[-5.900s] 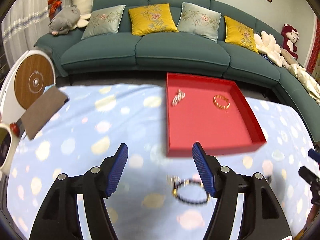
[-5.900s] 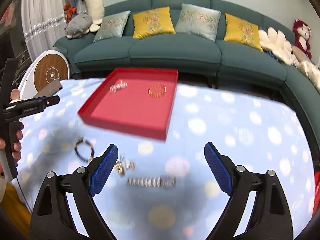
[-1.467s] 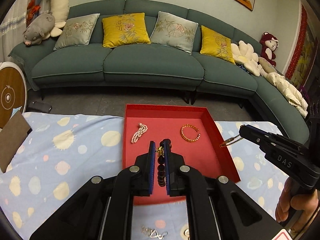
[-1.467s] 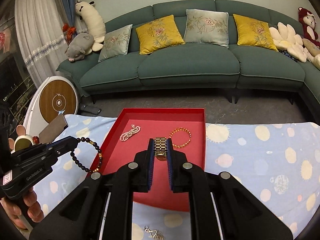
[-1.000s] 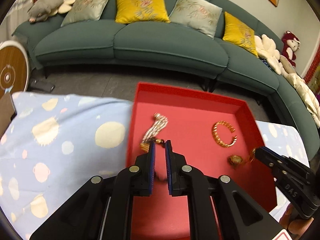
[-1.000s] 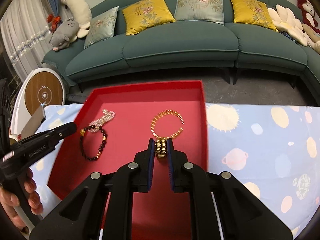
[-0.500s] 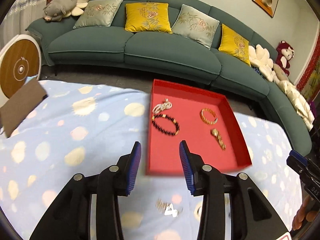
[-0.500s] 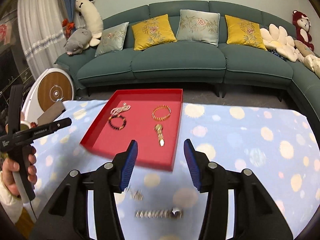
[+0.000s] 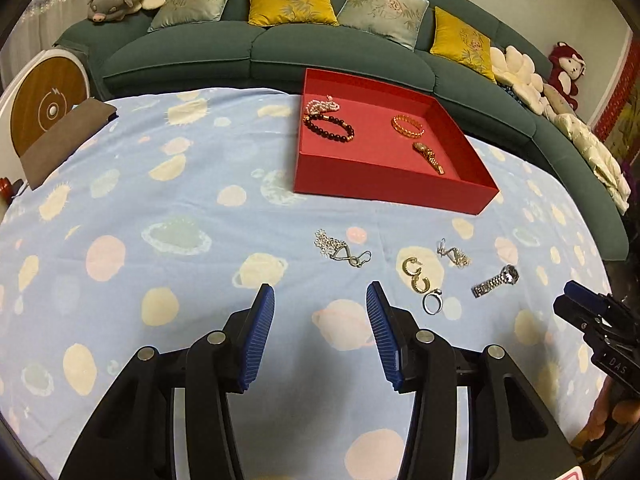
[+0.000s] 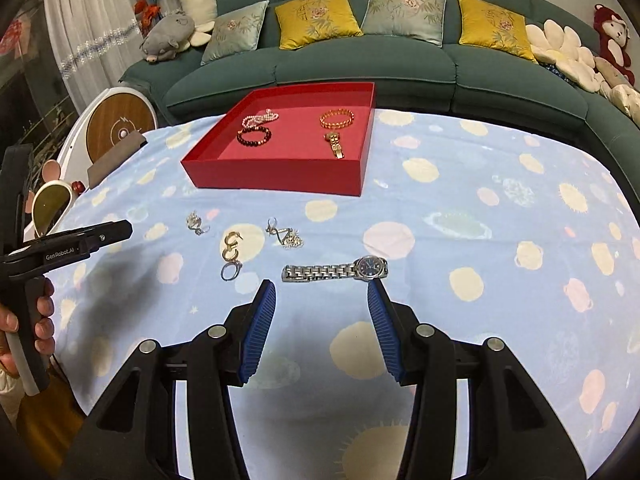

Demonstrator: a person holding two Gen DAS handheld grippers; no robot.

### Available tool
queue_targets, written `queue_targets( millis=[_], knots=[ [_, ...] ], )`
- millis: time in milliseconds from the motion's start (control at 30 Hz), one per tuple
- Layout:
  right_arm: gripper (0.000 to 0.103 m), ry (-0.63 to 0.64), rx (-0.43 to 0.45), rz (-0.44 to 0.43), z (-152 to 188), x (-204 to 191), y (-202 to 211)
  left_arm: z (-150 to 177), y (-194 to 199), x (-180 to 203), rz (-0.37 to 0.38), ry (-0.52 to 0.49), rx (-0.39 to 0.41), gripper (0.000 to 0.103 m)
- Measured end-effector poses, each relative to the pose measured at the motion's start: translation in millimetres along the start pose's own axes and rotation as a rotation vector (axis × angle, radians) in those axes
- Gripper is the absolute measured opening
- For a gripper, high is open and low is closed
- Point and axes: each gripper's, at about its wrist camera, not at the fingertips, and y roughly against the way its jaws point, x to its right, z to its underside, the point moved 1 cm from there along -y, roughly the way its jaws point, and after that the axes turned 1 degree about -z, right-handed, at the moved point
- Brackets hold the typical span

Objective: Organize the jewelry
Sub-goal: 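Withdraw both grippers from the red box back over the jewelry, then grasp the silver watch by its band with the right gripper and lift it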

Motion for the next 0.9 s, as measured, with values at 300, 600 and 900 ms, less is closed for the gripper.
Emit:
queue_targets(
  millis=[300, 600, 900],
  knots=[
    [0.046, -0.119, -0.108, -0.027, 11.5, 15.4, -34.4, 5.5, -22.2, 0.1, -0.002, 0.016, -0.027, 0.046],
    [0.046, -0.206, -0.154, -0.035, 8.3, 26.9, -62.9, 5.0, -25.9, 2.7, 0.011, 0.015, -0.041, 0.046],
    [0.048, -0.243, -0.131, 0.004, -7.1, 29.8, -80.0, 3.4, -28.8, -8.2, 0.018, 0.073, -0.057, 0.046]
  ],
)
